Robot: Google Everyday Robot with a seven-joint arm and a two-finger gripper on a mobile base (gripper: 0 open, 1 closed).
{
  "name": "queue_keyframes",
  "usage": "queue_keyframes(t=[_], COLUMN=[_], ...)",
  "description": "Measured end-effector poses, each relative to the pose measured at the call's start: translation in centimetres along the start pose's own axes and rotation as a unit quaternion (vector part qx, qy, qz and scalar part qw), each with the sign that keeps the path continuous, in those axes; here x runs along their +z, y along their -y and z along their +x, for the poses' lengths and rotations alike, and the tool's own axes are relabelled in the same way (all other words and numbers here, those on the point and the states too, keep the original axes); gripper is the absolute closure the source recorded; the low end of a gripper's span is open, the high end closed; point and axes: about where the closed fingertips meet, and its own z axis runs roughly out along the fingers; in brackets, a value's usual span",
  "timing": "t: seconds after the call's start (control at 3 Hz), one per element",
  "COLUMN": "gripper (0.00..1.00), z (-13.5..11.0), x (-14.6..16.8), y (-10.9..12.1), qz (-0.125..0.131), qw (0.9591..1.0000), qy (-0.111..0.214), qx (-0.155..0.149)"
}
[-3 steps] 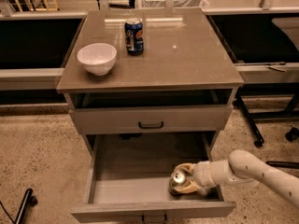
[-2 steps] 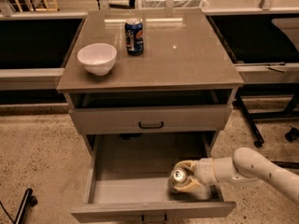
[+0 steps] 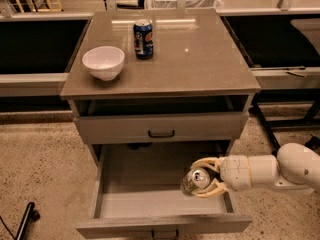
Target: Pick 7up can from middle drawer and place on counter
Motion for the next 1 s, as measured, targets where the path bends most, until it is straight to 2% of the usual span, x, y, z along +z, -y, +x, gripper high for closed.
queue_keyframes(t=[0.33, 0.67, 1.0], gripper=[1.00, 1.00, 1.00], z=[0.0, -2.9, -8.6], x=[0.1, -0.1, -0.8], y=[0.0, 1.9, 5.6], qz=[-0.001, -0.002, -0.028], qw=[1.0000, 0.9991, 0.9974], qy=[0.001, 0.042, 0.065], qx=[0.000, -0.001, -0.016])
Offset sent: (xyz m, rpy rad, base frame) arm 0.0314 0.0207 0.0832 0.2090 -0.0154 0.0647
